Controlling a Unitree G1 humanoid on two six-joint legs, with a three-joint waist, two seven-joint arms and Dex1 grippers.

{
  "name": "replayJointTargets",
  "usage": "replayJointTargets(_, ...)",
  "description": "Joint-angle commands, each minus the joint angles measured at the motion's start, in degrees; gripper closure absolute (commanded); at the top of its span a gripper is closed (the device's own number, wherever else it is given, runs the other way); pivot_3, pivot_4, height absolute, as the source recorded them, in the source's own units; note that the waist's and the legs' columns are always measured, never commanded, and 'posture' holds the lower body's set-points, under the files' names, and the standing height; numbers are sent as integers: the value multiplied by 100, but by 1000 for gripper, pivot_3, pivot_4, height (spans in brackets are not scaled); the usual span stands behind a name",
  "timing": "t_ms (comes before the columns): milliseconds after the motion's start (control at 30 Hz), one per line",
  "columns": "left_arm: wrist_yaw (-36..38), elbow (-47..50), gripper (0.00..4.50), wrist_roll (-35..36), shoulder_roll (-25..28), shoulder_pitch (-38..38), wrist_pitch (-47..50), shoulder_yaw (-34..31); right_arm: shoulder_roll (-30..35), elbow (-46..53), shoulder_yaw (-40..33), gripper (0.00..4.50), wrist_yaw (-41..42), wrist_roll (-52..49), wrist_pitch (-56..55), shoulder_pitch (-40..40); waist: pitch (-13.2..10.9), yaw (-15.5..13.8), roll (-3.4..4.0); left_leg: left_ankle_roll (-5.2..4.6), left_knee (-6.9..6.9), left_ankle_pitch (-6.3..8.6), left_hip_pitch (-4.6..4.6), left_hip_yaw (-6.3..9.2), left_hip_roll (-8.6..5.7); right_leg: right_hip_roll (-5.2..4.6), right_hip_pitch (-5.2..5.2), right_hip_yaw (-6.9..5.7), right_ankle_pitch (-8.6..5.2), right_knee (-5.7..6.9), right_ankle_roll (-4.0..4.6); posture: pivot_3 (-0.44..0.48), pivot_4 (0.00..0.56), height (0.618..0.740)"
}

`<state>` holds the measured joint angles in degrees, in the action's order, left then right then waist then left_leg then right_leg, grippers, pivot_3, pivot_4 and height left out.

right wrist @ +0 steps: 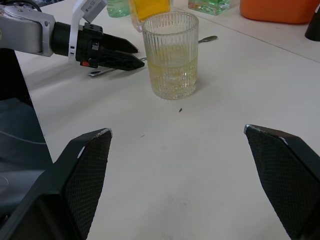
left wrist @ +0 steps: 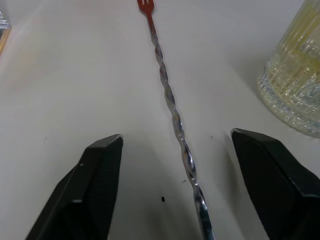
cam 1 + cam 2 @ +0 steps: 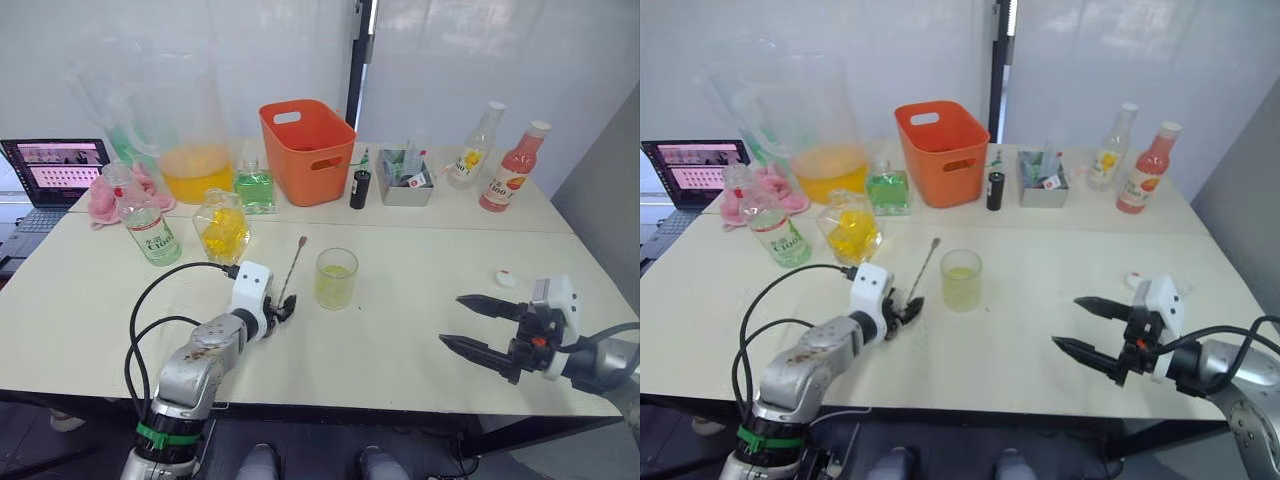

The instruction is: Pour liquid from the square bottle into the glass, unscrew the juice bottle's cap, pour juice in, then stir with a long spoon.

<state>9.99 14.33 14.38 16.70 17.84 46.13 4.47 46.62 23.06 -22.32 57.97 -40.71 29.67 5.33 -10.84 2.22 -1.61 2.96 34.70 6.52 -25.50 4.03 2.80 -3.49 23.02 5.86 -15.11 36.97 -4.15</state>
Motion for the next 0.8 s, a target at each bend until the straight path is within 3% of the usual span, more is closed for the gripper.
replayJointTargets(33, 85, 20, 2151, -180, 53, 25, -30, 145, 32, 178, -210, 0, -4, -1, -161, 52, 0, -2, 0, 0, 0, 0, 0, 0, 0, 0, 0, 0, 0, 0, 0, 0, 150, 740)
replayJointTargets(267, 451, -116, 4479, -168, 407, -185, -27, -166, -113, 120, -285, 0, -71, -119, -228, 86, 2, 3, 1, 2, -1, 1, 1, 0, 0, 0, -2, 0, -6, -2, 9, 0, 150, 740)
replayJointTargets(533, 1770, -117, 4479, 37, 1555, -289, -824, -587, -151, -57, -52, 0, 25, 22, -357, -23, 3, 52, 3, 12, -9, 8, 7, 0, 3, 0, 3, 1, -7, 1, 14, 0, 150, 740)
replayJointTargets(800, 3347, -157, 4479, 450, 2540, -1019, -1574, -1022, -295, -207, 157, 0, 104, 37, -421, -200, 2, 15, 4, 35, -16, 22, 0, -3, 3, -5, 6, 1, -7, -17, 16, 0, 150, 740)
